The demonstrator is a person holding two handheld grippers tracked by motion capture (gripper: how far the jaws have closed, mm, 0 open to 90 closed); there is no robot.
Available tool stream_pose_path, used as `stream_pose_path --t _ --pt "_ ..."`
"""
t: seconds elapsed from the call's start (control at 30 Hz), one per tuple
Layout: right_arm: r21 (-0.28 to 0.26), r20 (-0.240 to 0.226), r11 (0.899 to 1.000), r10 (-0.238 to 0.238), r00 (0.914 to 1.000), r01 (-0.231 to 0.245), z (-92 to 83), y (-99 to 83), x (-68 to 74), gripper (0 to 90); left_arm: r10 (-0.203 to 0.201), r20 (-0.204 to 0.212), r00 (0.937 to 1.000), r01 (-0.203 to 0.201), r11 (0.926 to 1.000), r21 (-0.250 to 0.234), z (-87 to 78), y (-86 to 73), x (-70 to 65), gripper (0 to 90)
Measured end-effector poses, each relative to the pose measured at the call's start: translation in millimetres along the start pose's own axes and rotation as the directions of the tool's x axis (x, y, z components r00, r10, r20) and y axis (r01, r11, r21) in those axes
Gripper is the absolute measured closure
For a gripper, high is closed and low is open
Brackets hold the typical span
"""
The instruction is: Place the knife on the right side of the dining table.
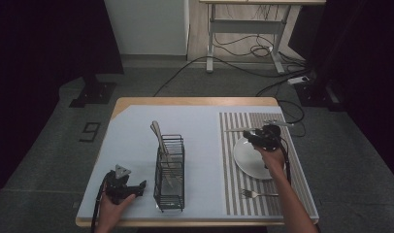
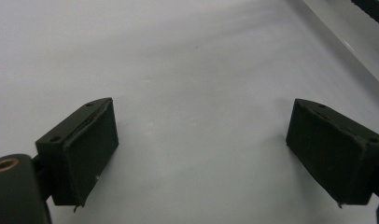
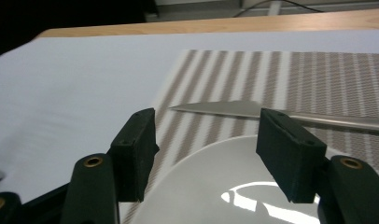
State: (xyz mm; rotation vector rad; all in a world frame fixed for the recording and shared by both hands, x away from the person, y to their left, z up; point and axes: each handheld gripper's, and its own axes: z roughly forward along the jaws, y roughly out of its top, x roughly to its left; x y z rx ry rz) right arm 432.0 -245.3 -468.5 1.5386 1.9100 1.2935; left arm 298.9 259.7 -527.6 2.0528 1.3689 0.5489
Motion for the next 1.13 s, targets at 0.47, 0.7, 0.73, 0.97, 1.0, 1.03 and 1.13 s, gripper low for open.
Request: stream_pose_path --t 0.47,0.7,0.73,0.97,1.0,1.03,1.13 --pt "-0.028 -0.191 0.999 -0.049 0.9803 0.044 -33.9 -44.7 63.9 36.8 -0.002 0.0 1.0 0.002 1.0 -0.002 0.1 0.0 -0.1 8.6" --pt "-0.01 -0.249 0.994 -0.108 0.9625 0.109 -31.1 -66.6 94.2 36.7 -0.002 0.0 1.0 0.002 1.0 -0.003 0.1 0.0 -0.2 8.6" --pt "0.002 -0.255 0.993 -0.11 0.9607 0.114 -28.4 -71.2 98.9 36.8 -0.002 0.0 1.0 0.002 1.0 -0.002 0.1 0.0 -0.2 8.6" --pt "0.043 -0.273 0.988 -0.131 0.953 0.148 -15.1 -83.2 111.5 36.5 -0.002 0.0 1.0 0.002 1.0 -0.003 0.1 0.0 -0.3 8.6" --pt "0.043 -0.274 0.988 -0.131 0.9527 0.148 -15.1 -83.5 111.9 36.5 -0.003 0.0 1.0 0.003 1.0 -0.003 0.1 0.0 -0.3 8.6" --pt "0.041 -0.272 0.988 -0.134 0.9528 0.151 -15.1 -83.8 111.9 36.5 -0.002 0.0 1.0 0.002 1.0 -0.003 0.1 0.0 -0.2 8.6" --pt "0.042 -0.265 0.987 -0.14 0.954 0.157 -14.7 -85.1 111.9 36.2 -0.003 0.0 1.0 0.003 1.0 -0.003 0.1 0.0 -0.2 8.6"
